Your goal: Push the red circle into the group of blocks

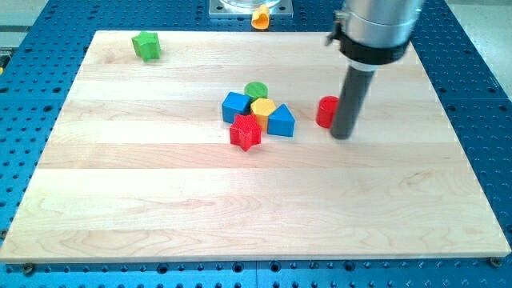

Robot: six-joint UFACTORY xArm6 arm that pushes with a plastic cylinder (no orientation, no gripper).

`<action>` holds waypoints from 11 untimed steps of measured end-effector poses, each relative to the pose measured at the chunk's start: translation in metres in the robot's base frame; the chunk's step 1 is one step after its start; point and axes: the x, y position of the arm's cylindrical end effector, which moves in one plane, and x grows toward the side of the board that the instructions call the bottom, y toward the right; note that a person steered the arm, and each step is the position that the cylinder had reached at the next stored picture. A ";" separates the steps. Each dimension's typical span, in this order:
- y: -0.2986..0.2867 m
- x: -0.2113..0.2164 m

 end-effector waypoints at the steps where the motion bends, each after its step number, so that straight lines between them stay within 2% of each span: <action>1: -0.009 -0.013; 3: 0.059 -0.052; 5: -0.031 -0.051; 6: -0.046 -0.050; 7: 0.015 -0.095; 8: 0.006 -0.179; 9: -0.057 -0.236; 10: -0.111 -0.235; 11: -0.203 -0.222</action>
